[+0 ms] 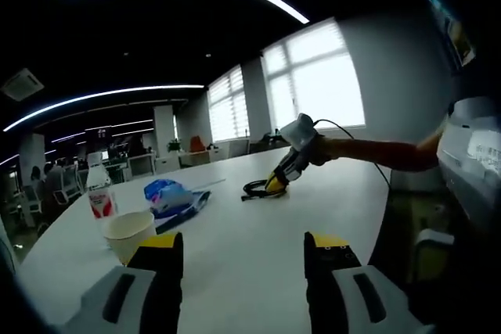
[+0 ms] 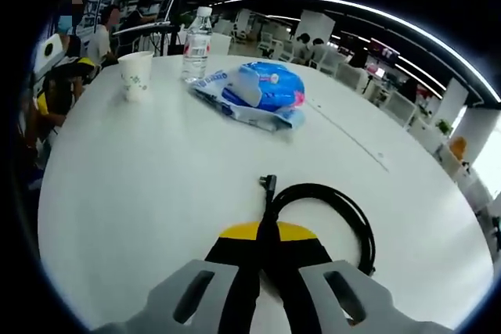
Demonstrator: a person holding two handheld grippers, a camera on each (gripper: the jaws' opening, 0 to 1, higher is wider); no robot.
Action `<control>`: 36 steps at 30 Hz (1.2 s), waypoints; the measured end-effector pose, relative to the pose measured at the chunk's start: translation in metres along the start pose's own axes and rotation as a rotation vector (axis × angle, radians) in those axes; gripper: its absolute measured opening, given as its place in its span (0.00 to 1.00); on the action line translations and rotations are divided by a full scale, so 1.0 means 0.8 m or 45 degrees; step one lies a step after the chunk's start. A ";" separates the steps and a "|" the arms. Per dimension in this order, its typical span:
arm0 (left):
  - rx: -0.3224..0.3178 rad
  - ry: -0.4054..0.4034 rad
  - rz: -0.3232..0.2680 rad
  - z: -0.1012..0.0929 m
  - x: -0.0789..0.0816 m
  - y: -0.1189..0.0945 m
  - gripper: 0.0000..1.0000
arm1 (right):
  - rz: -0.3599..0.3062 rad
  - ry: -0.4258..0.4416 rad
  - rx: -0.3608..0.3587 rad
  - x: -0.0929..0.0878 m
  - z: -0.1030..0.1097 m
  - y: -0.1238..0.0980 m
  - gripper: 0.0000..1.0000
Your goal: Arrange the tabletop items into an orderly group along one side of the table until the central work area is clear of visible clutter.
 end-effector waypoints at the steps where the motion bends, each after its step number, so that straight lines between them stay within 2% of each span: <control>1: -0.012 0.003 -0.002 -0.003 0.001 0.004 0.62 | -0.002 -0.002 -0.003 0.000 -0.001 -0.001 0.04; 8: -0.090 0.030 0.010 -0.018 0.006 0.022 0.62 | -0.021 0.018 -0.005 -0.005 -0.003 -0.011 0.07; 17: -0.153 0.107 0.065 -0.023 0.010 0.047 0.61 | -0.042 0.021 -0.016 -0.007 -0.010 -0.029 0.08; 21: -0.179 0.117 0.073 -0.025 0.012 0.058 0.61 | -0.046 0.015 -0.023 -0.009 -0.013 -0.035 0.15; 22: -0.205 0.130 0.083 -0.027 0.014 0.067 0.61 | -0.057 0.003 -0.025 -0.011 -0.014 -0.040 0.17; 28: -0.269 0.173 0.094 -0.033 0.020 0.095 0.60 | -0.071 0.030 -0.033 -0.019 -0.022 -0.049 0.21; 33: -0.302 0.173 0.105 -0.031 0.024 0.116 0.60 | -0.095 0.035 -0.058 -0.024 -0.030 -0.055 0.37; 36: -0.312 0.165 0.109 -0.030 0.026 0.127 0.60 | -0.105 0.062 -0.066 -0.027 -0.036 -0.059 0.35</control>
Point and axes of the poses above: the point that each gripper's makers call its tool centre point, and the gripper's own axes: y roughly forward along the fingers, z roughly to its left, x roughly out of its top, the point moved 7 cm from there along -y, roughly backward along the fingers, and after that the axes turned 3 degrees about -z, right-handed, at the moved point
